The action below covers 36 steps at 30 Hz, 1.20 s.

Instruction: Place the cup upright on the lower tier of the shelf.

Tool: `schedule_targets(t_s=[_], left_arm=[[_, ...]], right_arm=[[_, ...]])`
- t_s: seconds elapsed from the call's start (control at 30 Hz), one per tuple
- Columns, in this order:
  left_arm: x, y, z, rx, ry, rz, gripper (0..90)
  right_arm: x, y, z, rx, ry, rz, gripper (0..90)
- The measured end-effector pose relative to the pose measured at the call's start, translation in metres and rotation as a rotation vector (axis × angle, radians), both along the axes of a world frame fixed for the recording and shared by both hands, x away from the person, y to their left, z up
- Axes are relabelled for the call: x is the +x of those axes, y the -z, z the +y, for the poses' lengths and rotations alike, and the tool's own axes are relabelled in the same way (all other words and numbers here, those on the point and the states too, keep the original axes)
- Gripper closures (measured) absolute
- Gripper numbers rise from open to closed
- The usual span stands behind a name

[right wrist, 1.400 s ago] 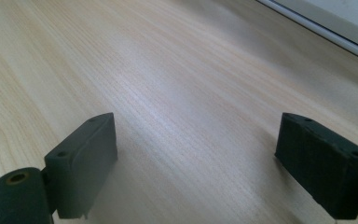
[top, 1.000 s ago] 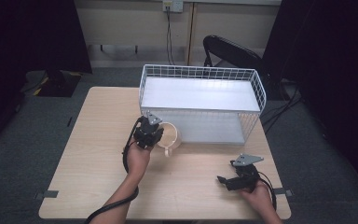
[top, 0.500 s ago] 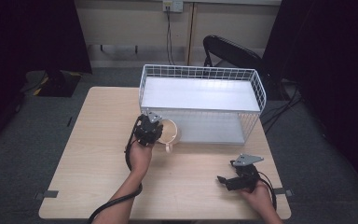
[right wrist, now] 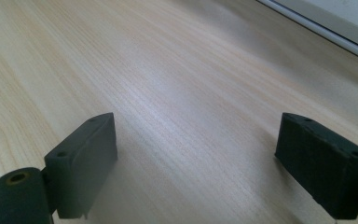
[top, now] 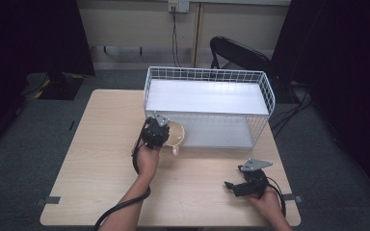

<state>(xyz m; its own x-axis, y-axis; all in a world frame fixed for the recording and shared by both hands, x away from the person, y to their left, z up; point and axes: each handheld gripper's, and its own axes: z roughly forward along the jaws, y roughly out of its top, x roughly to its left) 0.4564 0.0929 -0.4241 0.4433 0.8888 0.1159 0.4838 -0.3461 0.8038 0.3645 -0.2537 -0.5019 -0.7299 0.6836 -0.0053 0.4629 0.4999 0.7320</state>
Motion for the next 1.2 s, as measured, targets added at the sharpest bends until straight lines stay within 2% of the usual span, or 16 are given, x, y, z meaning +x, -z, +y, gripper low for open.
schedule_targets(t_s=[0.23, 0.4, 0.47, 0.57, 0.93, 0.97, 1.2], left_arm=[[0.007, 0.007, -0.003, -0.005, -0.012, 0.007, 82.9], [0.007, 0.009, -0.003, -0.01, -0.02, -0.006, 82.9], [0.008, 0.009, -0.005, 0.017, -0.023, -0.016, 82.9], [0.008, 0.009, -0.007, 0.035, -0.021, -0.023, 82.9], [0.009, 0.01, -0.021, 0.025, -0.006, -0.043, 82.9], [0.009, 0.012, -0.024, 0.037, -0.002, -0.043, 82.9], [0.009, 0.016, -0.031, 0.041, -0.008, -0.059, 82.9]], right_arm=[[0.0, 0.0, 0.0, 0.0, 0.0, 0.0, 11.9], [0.0, 0.0, 0.0, 0.0, 0.0, 0.001, 11.9], [0.0, 0.0, 0.0, 0.001, 0.0, 0.0, 11.9], [0.0, 0.0, 0.0, 0.0, 0.0, 0.0, 11.9], [0.0, 0.0, 0.0, -0.001, 0.0, 0.0, 11.9], [0.0, 0.0, 0.0, -0.001, 0.0, 0.0, 11.9], [-0.001, 0.0, 0.0, -0.001, -0.002, 0.0, 11.9]])
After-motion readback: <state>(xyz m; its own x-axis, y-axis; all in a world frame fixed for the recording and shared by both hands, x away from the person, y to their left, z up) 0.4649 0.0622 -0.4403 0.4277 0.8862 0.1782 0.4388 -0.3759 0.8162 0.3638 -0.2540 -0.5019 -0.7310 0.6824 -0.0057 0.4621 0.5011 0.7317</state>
